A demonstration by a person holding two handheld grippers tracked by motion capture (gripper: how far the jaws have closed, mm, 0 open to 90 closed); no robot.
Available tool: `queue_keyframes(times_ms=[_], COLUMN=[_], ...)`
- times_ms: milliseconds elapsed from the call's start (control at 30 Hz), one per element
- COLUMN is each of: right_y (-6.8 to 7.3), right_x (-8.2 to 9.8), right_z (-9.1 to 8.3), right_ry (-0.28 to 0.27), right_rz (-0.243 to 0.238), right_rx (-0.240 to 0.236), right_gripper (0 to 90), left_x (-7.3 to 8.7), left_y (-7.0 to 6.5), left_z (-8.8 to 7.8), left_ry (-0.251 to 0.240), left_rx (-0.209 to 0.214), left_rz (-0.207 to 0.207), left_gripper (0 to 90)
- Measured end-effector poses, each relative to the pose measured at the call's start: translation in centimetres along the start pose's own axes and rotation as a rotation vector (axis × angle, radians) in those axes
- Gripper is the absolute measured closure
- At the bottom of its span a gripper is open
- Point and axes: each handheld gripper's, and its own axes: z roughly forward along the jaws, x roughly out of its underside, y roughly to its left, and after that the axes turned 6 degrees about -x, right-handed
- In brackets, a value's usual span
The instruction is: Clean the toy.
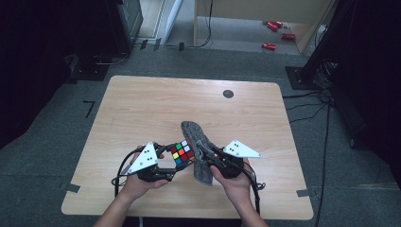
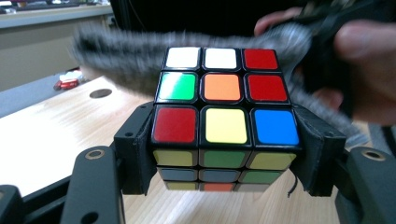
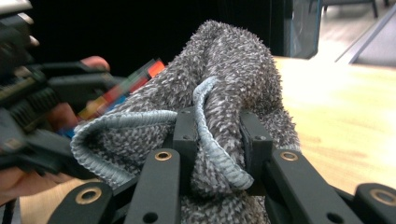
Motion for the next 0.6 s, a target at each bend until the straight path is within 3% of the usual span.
queue_keyframes(times_ms=[100, 200, 300, 400, 533, 600], right_y=[0.3, 1.0, 1.6, 0.8, 0.0, -0.2], right_x=[-0.3, -1.0, -1.3, -0.6, 0.9, 1.5], right_z=[-0.1, -0.6, -0.7, -0.4, 0.6, 1.0], right_ry=[0.009, -0.038, -0.053, -0.049, 0.006, 0.008], right_rz=[-0.026, -0.035, -0.062, -0.015, 0.031, 0.065], right_rx=[0.008, -0.031, -0.028, -0.036, 0.027, 0.008], right_gripper=[73.3, 73.1, 73.1, 73.1, 73.2, 73.2], left_x=[0.3, 0.4, 0.3, 0.1, 0.0, 0.1], left_y=[0.3, 0.1, 0.1, 0.4, 1.3, 1.8], left_z=[0.1, 0.4, 0.3, 0.0, -0.5, -0.8], left_ry=[0.006, 0.025, 0.017, -0.007, -0.041, -0.066], left_rx=[0.022, 0.027, 0.03, 0.034, 0.008, -0.013], left_rz=[-0.017, -0.007, -0.017, -0.049, -0.125, -0.171], left_gripper=[34.8, 34.8, 34.8, 34.8, 34.6, 34.6])
